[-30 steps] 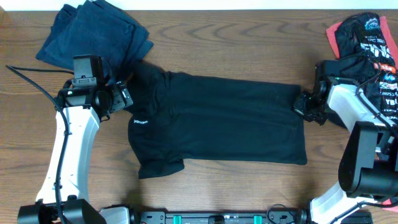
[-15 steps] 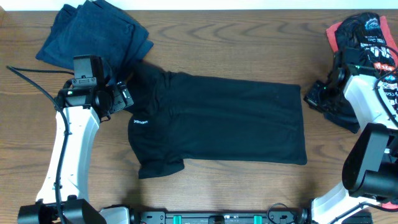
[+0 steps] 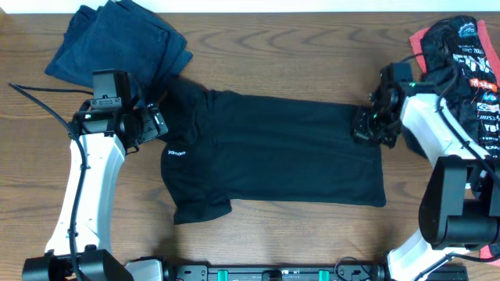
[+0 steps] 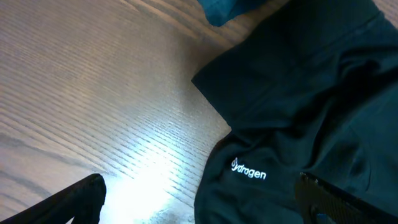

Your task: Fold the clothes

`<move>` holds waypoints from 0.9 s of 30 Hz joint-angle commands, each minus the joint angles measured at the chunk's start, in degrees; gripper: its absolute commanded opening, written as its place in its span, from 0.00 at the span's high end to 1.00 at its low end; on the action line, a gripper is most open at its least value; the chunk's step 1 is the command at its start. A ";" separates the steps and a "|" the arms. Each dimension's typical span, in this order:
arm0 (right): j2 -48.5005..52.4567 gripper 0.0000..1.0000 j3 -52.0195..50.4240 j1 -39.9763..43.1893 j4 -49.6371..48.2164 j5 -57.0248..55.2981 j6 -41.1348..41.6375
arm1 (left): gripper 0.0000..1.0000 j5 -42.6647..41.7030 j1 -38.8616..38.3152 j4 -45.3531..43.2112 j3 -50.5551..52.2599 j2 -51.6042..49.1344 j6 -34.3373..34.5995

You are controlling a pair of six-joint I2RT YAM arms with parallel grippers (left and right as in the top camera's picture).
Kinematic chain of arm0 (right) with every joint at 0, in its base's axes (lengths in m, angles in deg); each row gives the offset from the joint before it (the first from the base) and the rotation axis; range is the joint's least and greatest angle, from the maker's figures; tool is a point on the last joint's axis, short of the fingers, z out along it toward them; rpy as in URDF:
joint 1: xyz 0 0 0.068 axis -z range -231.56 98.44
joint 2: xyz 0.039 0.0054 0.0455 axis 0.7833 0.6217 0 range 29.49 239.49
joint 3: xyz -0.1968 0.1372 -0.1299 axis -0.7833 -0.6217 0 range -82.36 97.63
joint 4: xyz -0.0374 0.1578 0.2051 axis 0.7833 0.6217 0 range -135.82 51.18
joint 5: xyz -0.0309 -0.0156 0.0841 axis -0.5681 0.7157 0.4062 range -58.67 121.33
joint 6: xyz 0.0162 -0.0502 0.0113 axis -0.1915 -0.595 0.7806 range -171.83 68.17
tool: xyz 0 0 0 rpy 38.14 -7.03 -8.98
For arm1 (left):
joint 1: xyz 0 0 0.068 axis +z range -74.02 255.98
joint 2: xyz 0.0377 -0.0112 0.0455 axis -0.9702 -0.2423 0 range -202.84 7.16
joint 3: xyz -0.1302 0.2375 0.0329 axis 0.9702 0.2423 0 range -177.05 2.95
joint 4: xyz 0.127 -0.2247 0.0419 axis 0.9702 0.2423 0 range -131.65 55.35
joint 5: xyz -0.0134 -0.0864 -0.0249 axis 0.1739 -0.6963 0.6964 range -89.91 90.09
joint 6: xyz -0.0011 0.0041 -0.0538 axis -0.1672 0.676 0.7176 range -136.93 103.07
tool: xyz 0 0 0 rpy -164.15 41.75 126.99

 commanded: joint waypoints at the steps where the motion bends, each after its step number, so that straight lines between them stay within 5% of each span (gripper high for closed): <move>1: 0.04 0.99 -3.43 -0.15 -1.44 -1.22 0.17 | 0.02 0.09 0.24 0.26 0.94 -0.37 0.13; 27: 6.88 0.99 -6.69 1.99 -5.90 -8.96 3.37 | 0.02 0.09 0.24 0.50 0.94 -0.37 0.13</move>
